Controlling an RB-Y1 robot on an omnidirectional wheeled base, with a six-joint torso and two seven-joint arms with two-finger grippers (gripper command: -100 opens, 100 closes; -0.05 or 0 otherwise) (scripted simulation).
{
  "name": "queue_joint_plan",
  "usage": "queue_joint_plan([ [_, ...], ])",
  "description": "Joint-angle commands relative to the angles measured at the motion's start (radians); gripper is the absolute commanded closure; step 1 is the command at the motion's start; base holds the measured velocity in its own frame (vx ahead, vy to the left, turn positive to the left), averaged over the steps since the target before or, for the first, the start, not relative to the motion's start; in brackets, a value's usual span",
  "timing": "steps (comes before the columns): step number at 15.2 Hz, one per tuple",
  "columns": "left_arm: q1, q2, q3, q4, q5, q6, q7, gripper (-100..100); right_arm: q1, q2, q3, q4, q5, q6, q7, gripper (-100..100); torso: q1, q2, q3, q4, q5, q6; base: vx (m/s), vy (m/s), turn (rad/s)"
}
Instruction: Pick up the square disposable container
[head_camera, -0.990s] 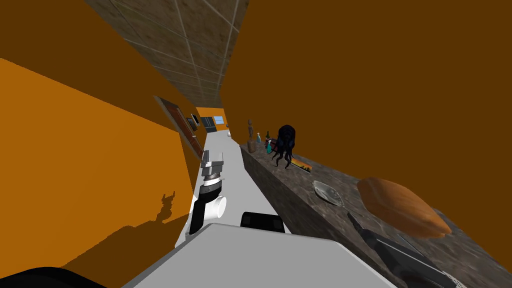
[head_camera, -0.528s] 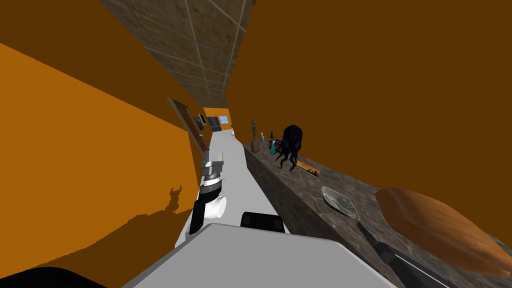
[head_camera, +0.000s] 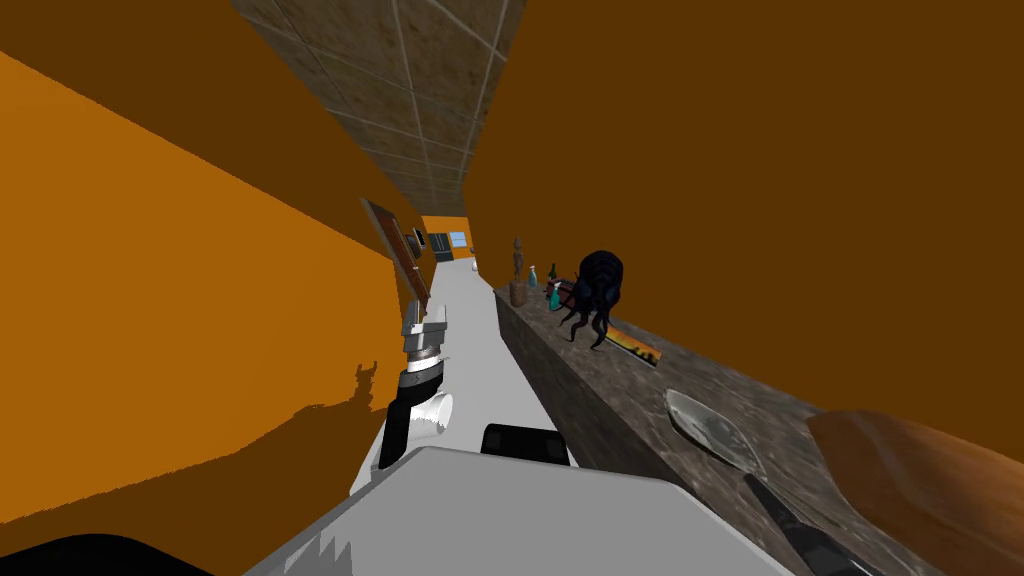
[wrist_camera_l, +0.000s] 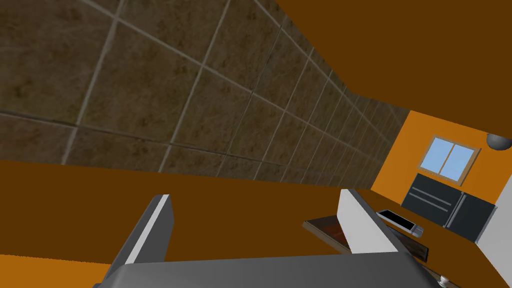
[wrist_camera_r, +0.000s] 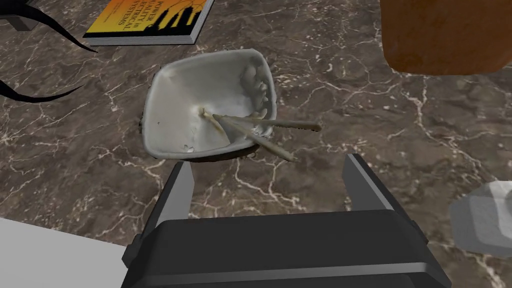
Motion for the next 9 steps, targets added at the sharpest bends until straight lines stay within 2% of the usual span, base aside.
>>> queue_joint_plan([
  [1, 0.0, 0.0, 0.0, 0.0, 0.0, 0.0, 0.0, 0, 0.035, 0.006, -0.013, -0.001, -0.024, 0.026, -0.05, -100, 0.0, 0.0, 0.0, 0.0, 0.0, 0.0, 0.023, 0.009, 0.226],
  [3, 0.0, 0.0, 0.0, 0.0, 0.0, 0.0, 0.0, 0, 0.035, 0.006, -0.013, -0.001, -0.024, 0.026, -0.094, -100, 0.0, 0.0, 0.0, 0.0, 0.0, -0.001, 0.024, 0.002, 0.159],
  [5, 0.0, 0.0, 0.0, 0.0, 0.0, 0.0, 0.0, 0, 0.035, 0.006, -0.013, -0.001, -0.024, 0.026, -0.112, -100, 0.0, 0.0, 0.0, 0.0, 0.0, 0.0, 0.01, 0.001, -0.014],
  [6, 0.0, 0.0, 0.0, 0.0, 0.0, 0.0, 0.0, 0, 0.066, 0.011, -0.025, 0.002, -0.047, 0.047, -0.149, -100, 0.0, 0.001, 0.0, 0.0, 0.0, 0.0, 0.016, 0.008, 0.233],
  [7, 0.0, 0.0, 0.0, 0.0, 0.0, 0.0, 0.0, 0, 0.066, 0.011, -0.025, 0.002, -0.047, 0.047, -0.165, -100, 0.0, 0.0, 0.0, 0.0, 0.0, -0.001, 0.029, 0.002, 0.244],
  [9, 0.0, 0.0, 0.0, 0.0, 0.0, 0.0, 0.0, 0, 0.066, 0.011, -0.025, 0.002, -0.047, 0.047, -0.196, -100, 0.0, 0.0, 0.0, 0.0, 0.0, 0.0, 0.02, -0.001, 0.03],
])
